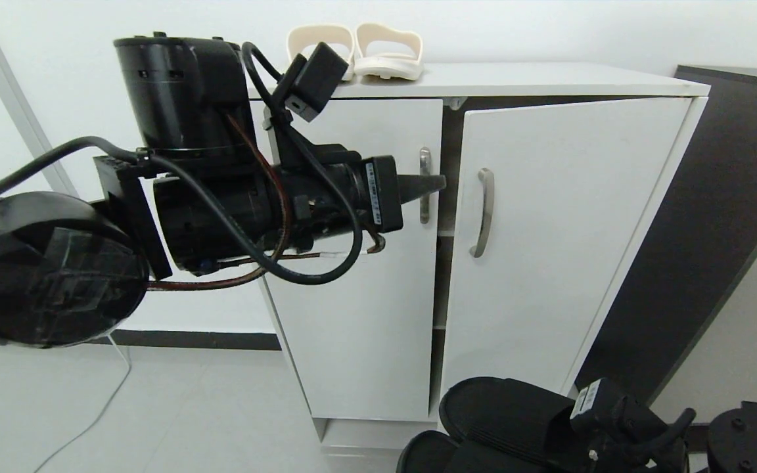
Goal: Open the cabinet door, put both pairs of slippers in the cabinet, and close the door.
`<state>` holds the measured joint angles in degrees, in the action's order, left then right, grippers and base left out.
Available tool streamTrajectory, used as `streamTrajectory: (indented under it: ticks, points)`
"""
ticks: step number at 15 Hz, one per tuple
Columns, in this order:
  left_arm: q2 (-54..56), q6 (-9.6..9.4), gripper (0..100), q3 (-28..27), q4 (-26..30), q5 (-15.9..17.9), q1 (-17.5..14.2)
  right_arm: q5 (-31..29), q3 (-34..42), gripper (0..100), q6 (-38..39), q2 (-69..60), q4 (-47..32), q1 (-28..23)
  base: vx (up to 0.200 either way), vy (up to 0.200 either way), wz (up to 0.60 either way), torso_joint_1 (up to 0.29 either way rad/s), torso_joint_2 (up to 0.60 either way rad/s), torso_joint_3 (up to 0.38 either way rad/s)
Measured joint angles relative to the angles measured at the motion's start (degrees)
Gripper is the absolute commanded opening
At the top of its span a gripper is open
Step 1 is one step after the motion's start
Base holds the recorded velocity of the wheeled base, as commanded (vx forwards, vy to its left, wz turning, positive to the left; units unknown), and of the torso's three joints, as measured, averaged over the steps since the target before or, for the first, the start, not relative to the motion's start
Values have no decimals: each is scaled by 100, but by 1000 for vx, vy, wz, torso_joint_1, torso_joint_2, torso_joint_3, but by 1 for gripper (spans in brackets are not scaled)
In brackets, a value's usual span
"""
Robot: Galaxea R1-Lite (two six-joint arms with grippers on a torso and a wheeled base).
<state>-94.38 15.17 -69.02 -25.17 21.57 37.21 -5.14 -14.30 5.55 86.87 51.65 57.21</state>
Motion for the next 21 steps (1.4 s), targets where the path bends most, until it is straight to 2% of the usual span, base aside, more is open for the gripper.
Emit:
streamTrajectory:
  ticks: [2,4,14,19,21]
  points:
    - [-232,104,0,-193,-338,0,-160,-11,6,0,0,1,0,4,0,0,0,0,0,0]
    - [-496,183,0,-440,-389,7,-262,-10,6,0,-7,6,0,9,0,0,0,0,0,0]
    - [-1521,185,0,-1673,-349,24,-227,-10,6,0,-11,54,0,37,0,0,0,0,0,0]
    - [-1703,185,0,-1821,-283,22,-171,-13,166,0,-18,87,-9,282,-160,0,0,3,3,3]
    - [-1624,180,0,-1634,-285,-2,6,-18,260,0,-24,94,2,423,-200,0,0,12,2,0]
